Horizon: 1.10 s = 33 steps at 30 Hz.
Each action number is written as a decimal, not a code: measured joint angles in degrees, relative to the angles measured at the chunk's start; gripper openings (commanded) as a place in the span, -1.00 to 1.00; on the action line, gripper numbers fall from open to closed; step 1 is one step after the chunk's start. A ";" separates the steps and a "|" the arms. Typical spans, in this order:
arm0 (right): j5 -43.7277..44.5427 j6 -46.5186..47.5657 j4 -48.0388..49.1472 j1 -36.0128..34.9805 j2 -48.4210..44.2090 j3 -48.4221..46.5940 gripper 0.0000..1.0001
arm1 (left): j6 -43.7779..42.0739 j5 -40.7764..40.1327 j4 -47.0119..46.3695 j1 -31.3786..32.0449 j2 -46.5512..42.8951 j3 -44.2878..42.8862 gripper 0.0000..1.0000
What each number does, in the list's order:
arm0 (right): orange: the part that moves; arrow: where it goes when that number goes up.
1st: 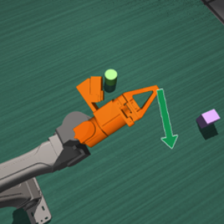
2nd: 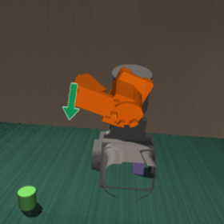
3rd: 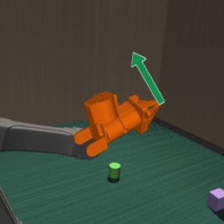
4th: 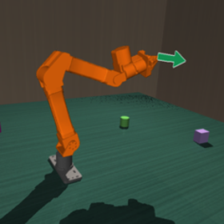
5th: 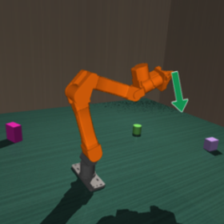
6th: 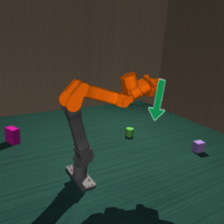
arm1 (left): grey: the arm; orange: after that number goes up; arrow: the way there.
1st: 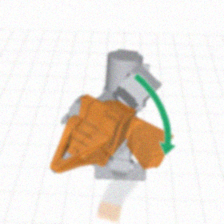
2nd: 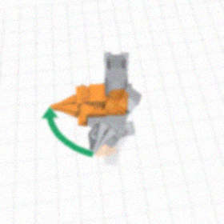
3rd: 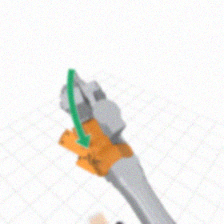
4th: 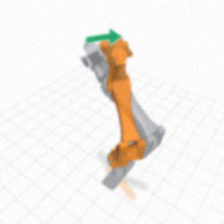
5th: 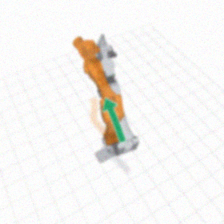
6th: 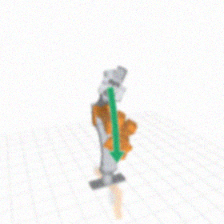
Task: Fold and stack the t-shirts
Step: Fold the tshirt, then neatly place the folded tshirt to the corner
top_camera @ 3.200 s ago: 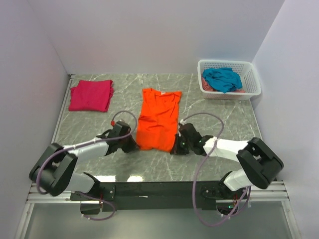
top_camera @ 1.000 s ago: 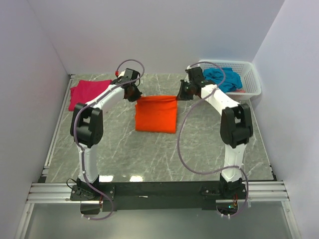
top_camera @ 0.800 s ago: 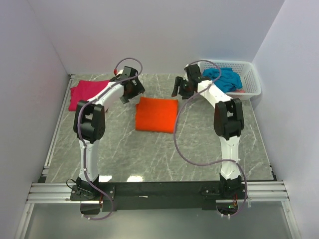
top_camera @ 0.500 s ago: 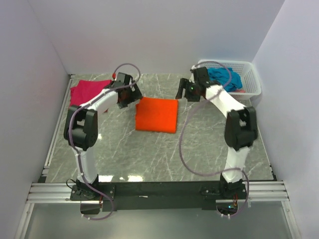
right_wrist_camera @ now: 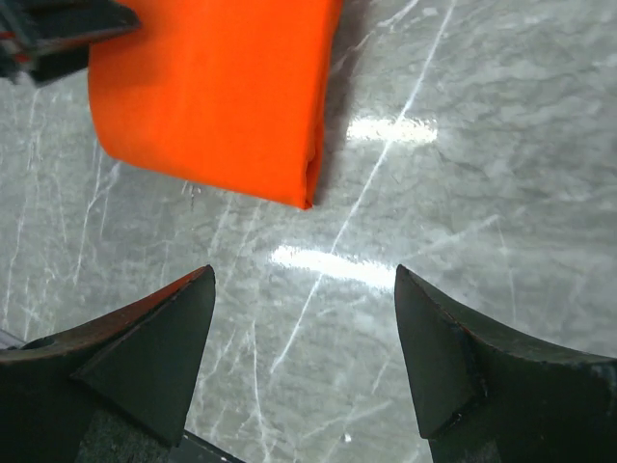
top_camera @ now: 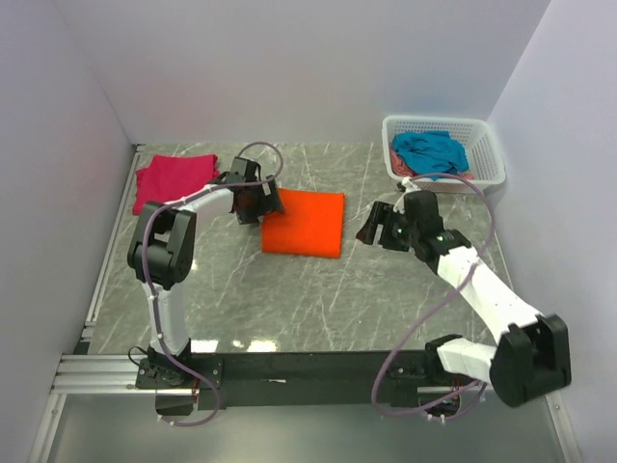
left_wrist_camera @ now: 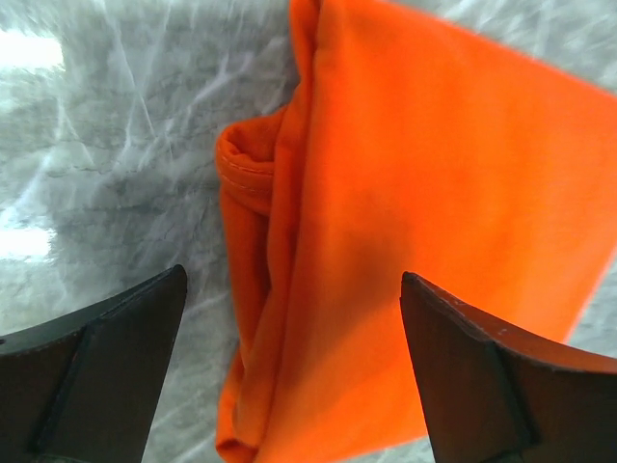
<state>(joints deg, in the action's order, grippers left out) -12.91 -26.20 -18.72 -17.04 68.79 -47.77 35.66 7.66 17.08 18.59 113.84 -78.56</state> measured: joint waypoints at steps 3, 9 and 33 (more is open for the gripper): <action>1.29 0.00 -0.39 0.00 -5.86 2.43 0.62 | -0.37 -0.85 0.28 0.59 1.18 -0.83 0.69; 4.11 0.00 -1.84 0.00 -15.28 4.66 0.63 | -1.16 -4.63 0.90 3.37 2.32 -1.40 -0.04; 12.76 2.08 -4.46 0.02 -23.76 11.85 0.62 | -12.74 -38.23 8.46 8.61 4.20 -7.08 -0.99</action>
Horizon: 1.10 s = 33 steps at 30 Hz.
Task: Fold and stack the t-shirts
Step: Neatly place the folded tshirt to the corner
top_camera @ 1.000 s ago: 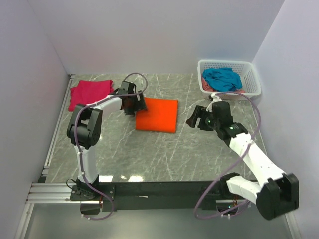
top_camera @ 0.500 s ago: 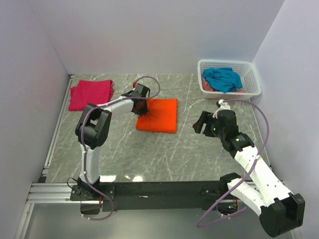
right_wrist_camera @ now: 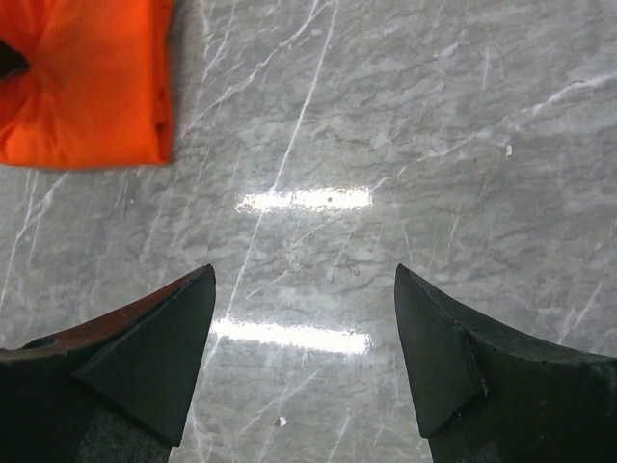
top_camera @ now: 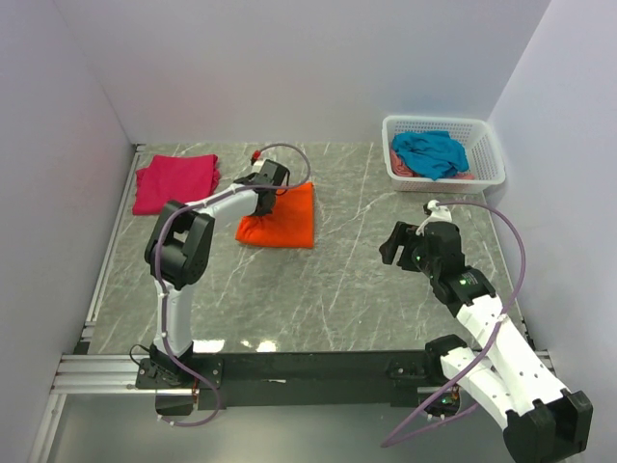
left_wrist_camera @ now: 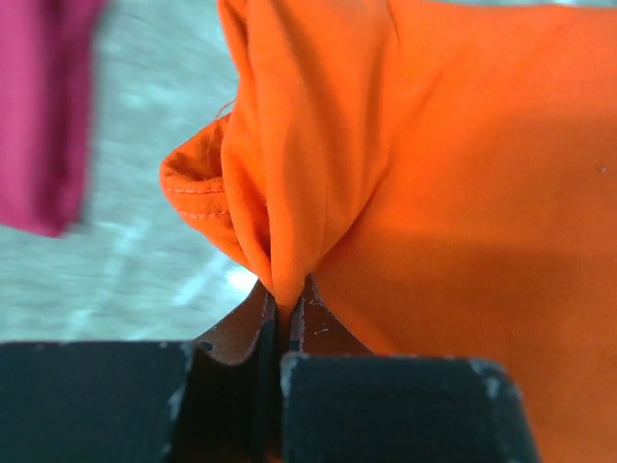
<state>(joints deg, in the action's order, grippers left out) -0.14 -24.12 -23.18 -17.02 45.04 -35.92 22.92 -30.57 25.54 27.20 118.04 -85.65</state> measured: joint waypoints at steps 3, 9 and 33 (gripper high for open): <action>0.72 0.11 0.00 0.00 0.00 0.00 0.62 | -3.30 -3.89 -0.15 -0.66 -0.33 -0.35 -0.99; 1.62 0.55 0.00 0.00 0.09 0.00 0.62 | -11.76 -10.34 -3.78 -3.85 -0.90 -1.18 -0.99; 4.02 1.09 0.00 0.02 1.33 0.00 0.62 | -41.24 -9.20 -19.89 -14.12 -7.48 -2.03 -0.99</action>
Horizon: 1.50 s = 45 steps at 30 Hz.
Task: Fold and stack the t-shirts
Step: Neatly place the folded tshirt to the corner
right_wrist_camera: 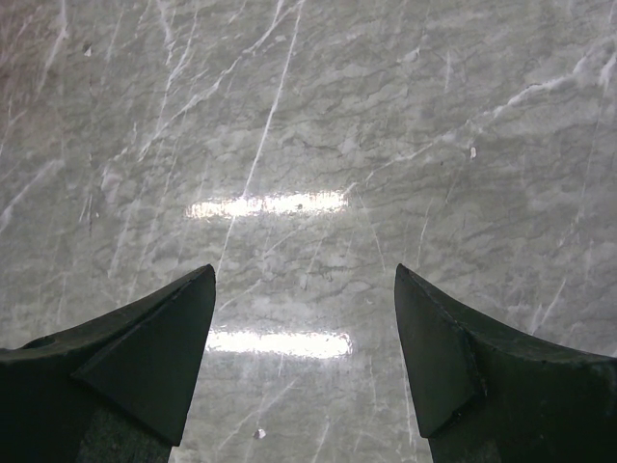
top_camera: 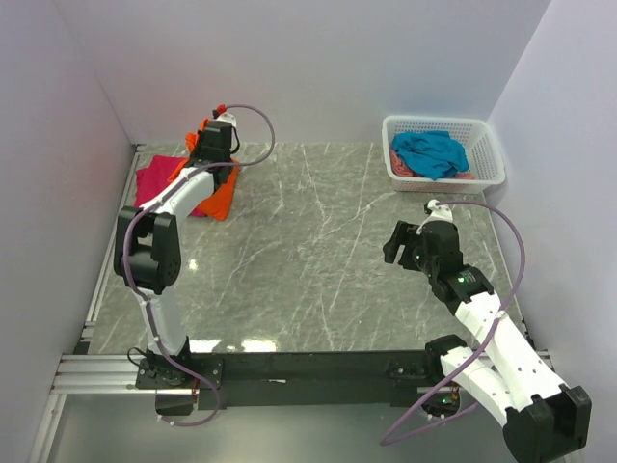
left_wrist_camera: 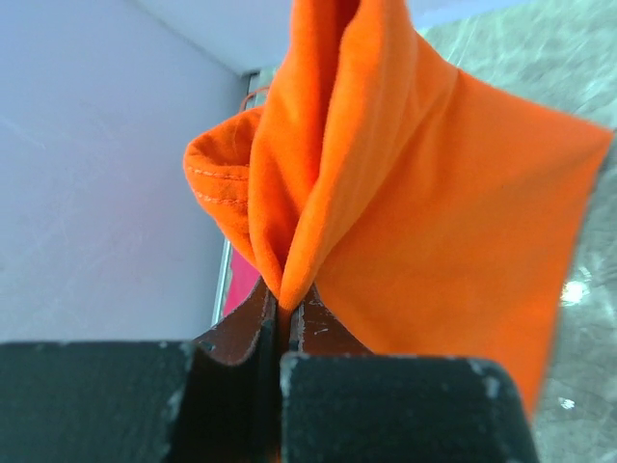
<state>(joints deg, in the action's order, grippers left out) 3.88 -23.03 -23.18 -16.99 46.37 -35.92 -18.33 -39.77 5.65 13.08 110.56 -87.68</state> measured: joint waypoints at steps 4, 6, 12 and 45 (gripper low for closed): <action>-0.02 0.00 0.00 0.00 0.00 0.00 0.62 | -0.57 2.12 0.74 0.02 -2.23 -0.44 -0.99; -0.02 0.00 0.00 0.00 0.00 0.00 0.62 | -0.68 2.69 1.27 0.02 -3.28 -0.70 -0.99; -0.04 0.00 0.00 0.00 0.00 0.00 0.62 | -0.63 3.96 3.82 -0.15 -4.90 -2.45 -0.99; 2.67 -0.61 -3.26 0.00 2.08 -0.39 0.62 | 6.88 3.72 5.20 -14.75 18.21 -17.18 0.99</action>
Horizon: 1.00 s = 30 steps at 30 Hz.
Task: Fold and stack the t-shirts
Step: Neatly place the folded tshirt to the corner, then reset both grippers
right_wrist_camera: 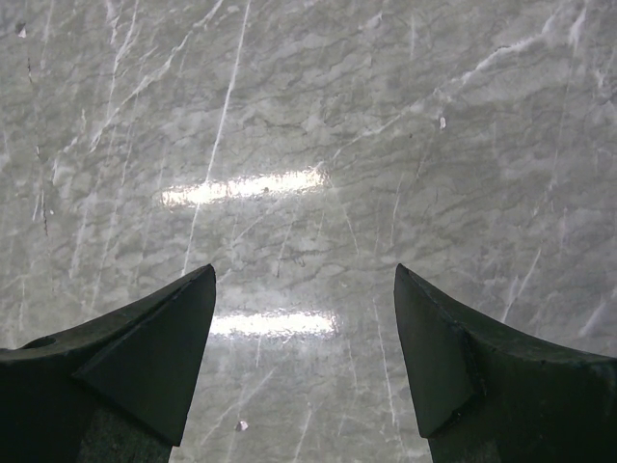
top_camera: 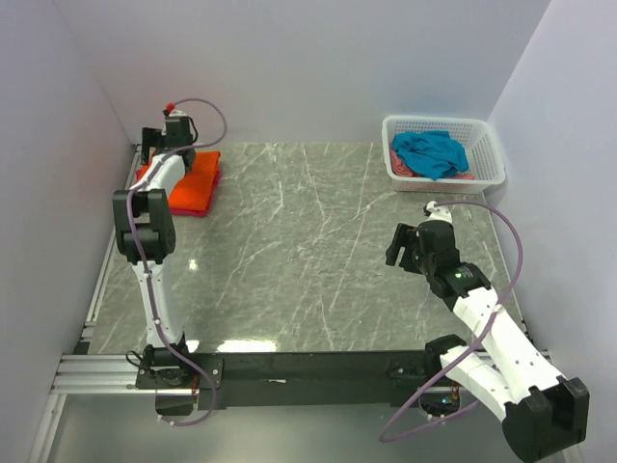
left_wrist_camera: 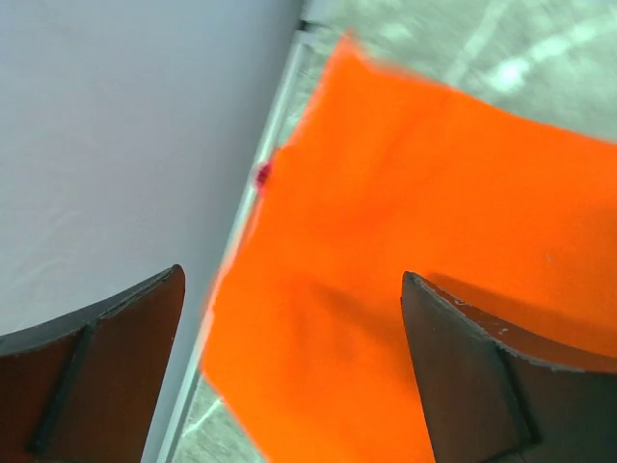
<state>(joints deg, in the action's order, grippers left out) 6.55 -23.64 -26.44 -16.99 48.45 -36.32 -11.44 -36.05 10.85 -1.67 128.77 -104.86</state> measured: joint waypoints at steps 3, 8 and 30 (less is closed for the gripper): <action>0.28 -0.22 -0.09 0.00 0.24 -0.11 0.62 | 1.81 -1.03 0.61 -0.98 -0.02 -1.88 0.99; 0.96 -0.74 -0.22 0.00 0.20 -0.11 0.62 | 6.73 -1.81 3.85 -1.77 -0.04 -4.33 0.99; 2.03 -5.51 2.86 0.00 -12.66 5.03 0.70 | 52.59 24.22 -3.98 29.44 -50.93 51.65 0.99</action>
<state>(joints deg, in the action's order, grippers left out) 8.58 -29.15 -23.57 -16.99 35.79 -31.29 41.15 -11.84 6.87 27.77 77.84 -53.21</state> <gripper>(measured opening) 0.847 0.995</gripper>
